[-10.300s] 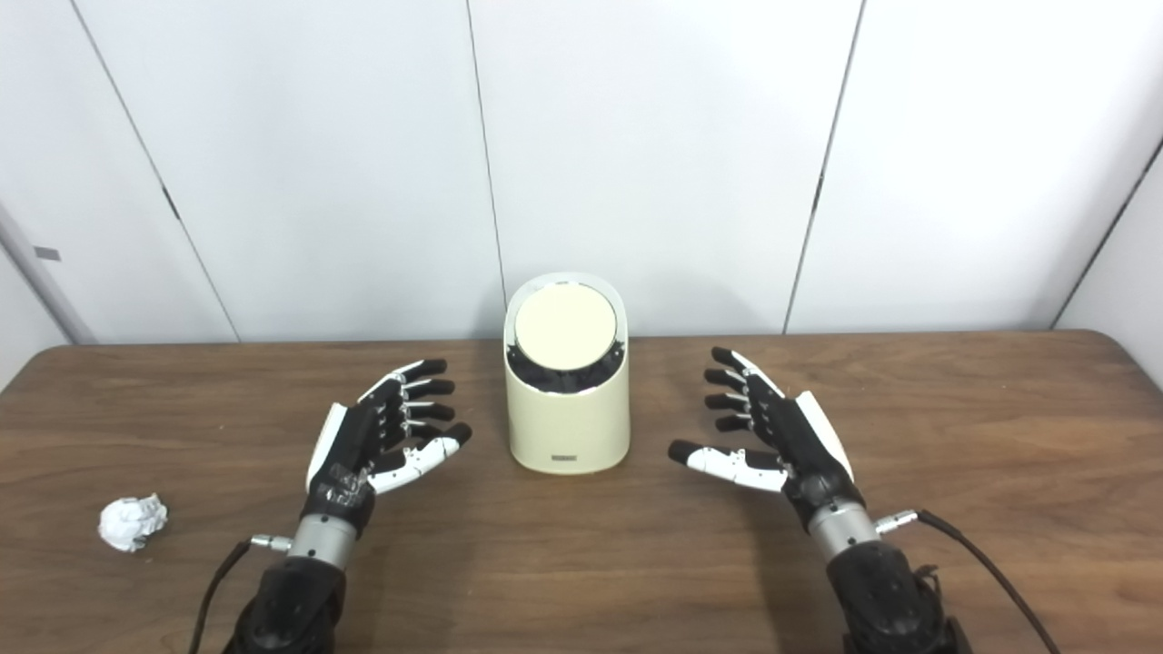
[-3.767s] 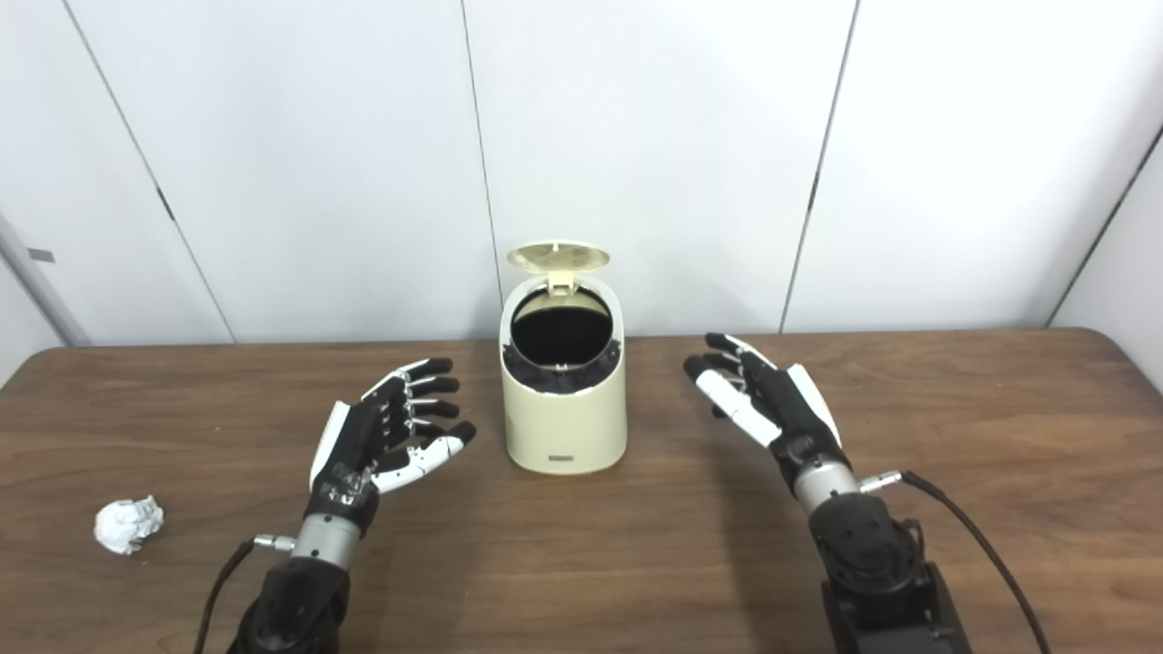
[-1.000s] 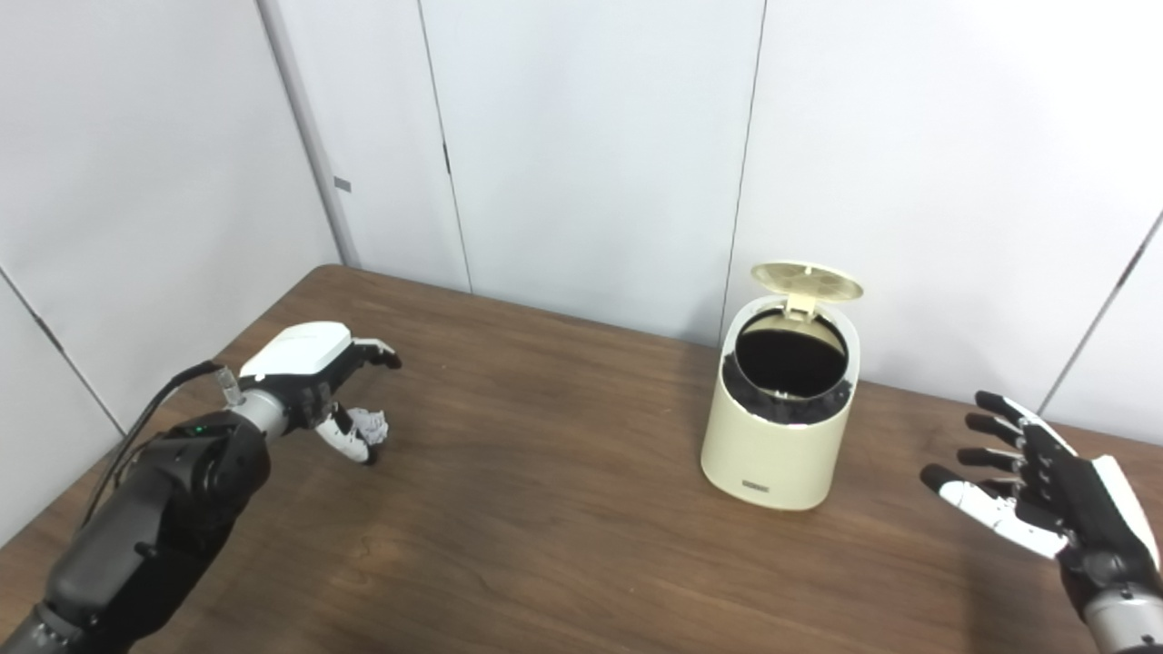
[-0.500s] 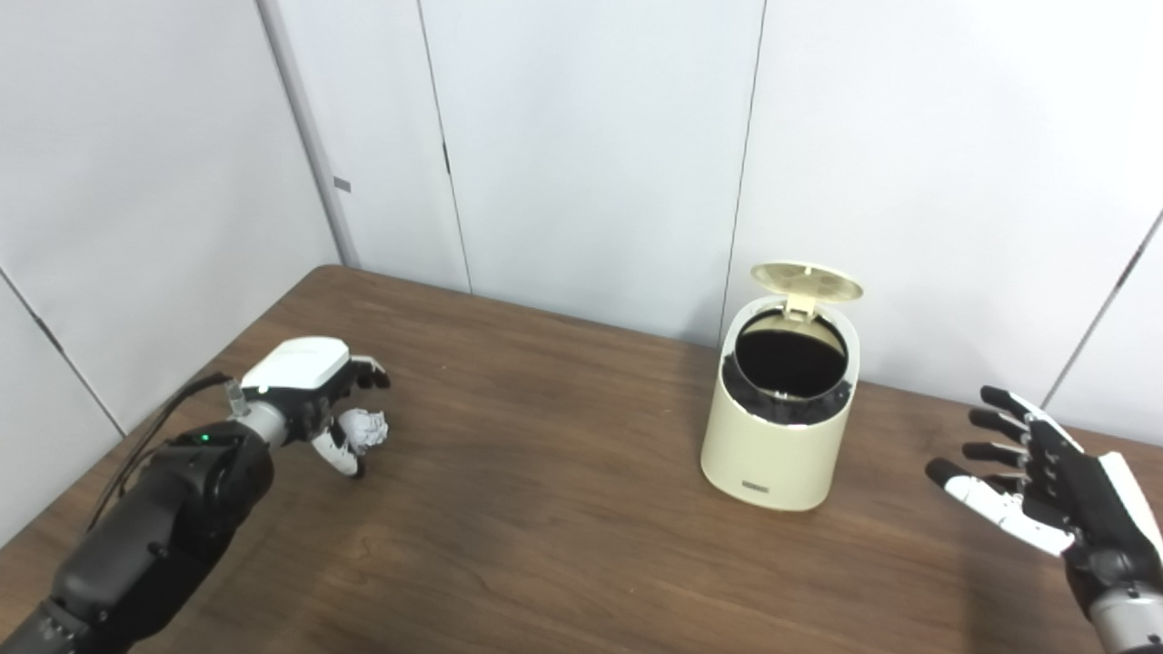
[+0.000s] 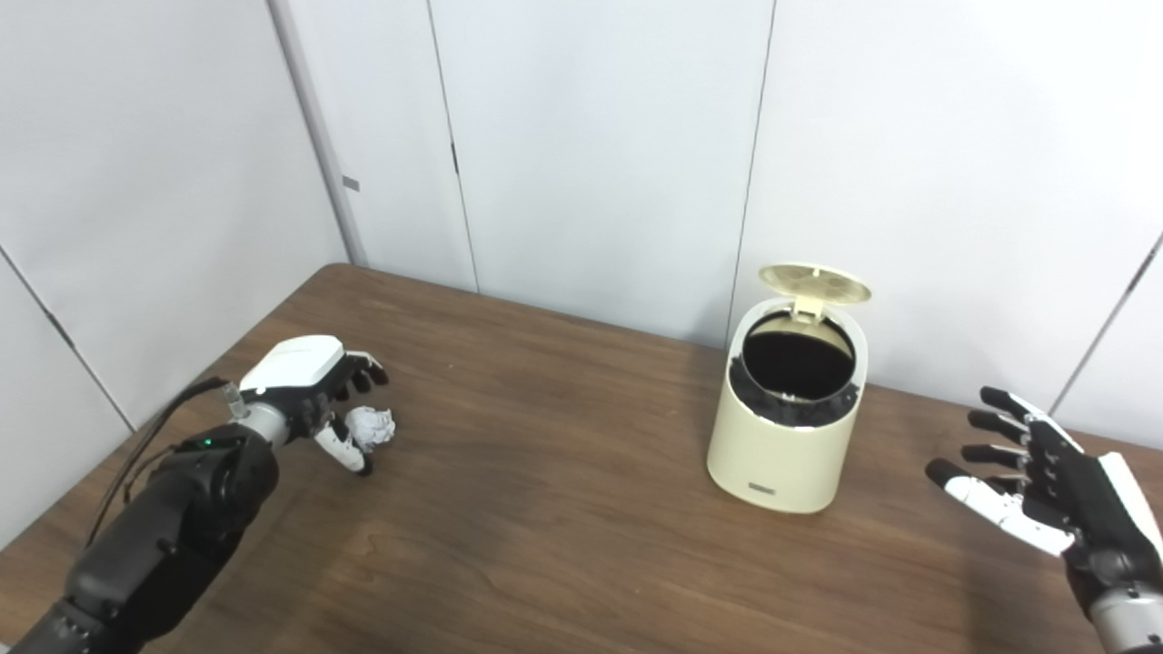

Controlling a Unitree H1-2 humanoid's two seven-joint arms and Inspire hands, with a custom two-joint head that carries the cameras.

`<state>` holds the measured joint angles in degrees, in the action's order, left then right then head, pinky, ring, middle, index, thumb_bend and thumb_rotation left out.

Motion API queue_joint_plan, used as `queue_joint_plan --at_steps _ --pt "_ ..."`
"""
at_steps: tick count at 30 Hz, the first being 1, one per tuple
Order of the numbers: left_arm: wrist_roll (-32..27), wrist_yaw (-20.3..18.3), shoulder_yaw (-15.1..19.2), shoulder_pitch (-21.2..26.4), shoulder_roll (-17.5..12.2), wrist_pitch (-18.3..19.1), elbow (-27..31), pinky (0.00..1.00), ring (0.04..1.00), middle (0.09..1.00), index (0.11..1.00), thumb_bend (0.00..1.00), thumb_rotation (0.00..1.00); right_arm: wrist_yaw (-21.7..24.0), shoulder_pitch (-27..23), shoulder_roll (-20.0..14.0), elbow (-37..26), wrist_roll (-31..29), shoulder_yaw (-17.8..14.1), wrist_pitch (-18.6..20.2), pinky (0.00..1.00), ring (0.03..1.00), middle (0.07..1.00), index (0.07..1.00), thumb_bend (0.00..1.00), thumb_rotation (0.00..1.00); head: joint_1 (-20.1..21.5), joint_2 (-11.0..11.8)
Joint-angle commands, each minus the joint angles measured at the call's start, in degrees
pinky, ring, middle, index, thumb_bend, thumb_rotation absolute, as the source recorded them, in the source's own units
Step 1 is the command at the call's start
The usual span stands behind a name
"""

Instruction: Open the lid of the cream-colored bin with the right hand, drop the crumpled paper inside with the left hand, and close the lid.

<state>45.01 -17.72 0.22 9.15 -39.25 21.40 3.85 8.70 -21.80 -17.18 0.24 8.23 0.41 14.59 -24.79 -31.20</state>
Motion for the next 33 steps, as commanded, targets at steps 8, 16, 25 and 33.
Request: queue_joint_plan --at_steps 8,16,25,33 --pt "-5.3 1.7 -0.3 -0.2 -0.6 -4.1 -1.8 0.5 0.563 0.639 0.687 0.76 0.0 -0.5 -2.7 -1.3 -2.5 0.8 -0.4 0.1 0.55 0.713 0.818 0.858 0.61 0.41 0.6 -0.2" --pt "-9.7 3.7 0.0 -0.4 0.4 -6.3 -2.3 0.52 0.437 0.474 0.529 0.5 0.0 -0.3 -2.8 -1.3 -2.7 1.2 -0.6 0.3 0.55 0.71 0.826 0.86 0.6 0.4 0.8 -0.5" --pt "-9.8 5.9 -0.6 -0.3 0.6 -7.0 -3.0 0.48 0.429 0.477 0.52 0.5 0.0 -0.2 -2.8 -1.3 -3.2 1.1 -0.9 1.2 0.58 0.737 0.841 0.868 0.6 0.41 0.9 -0.6" --pt "-9.2 6.8 -1.3 -0.3 0.3 -7.4 -2.8 0.49 0.431 0.486 0.514 0.5 0.0 -0.3 -2.7 -1.6 -3.6 1.7 -0.7 1.4 0.59 0.742 0.838 0.865 0.59 0.4 1.1 -0.6"
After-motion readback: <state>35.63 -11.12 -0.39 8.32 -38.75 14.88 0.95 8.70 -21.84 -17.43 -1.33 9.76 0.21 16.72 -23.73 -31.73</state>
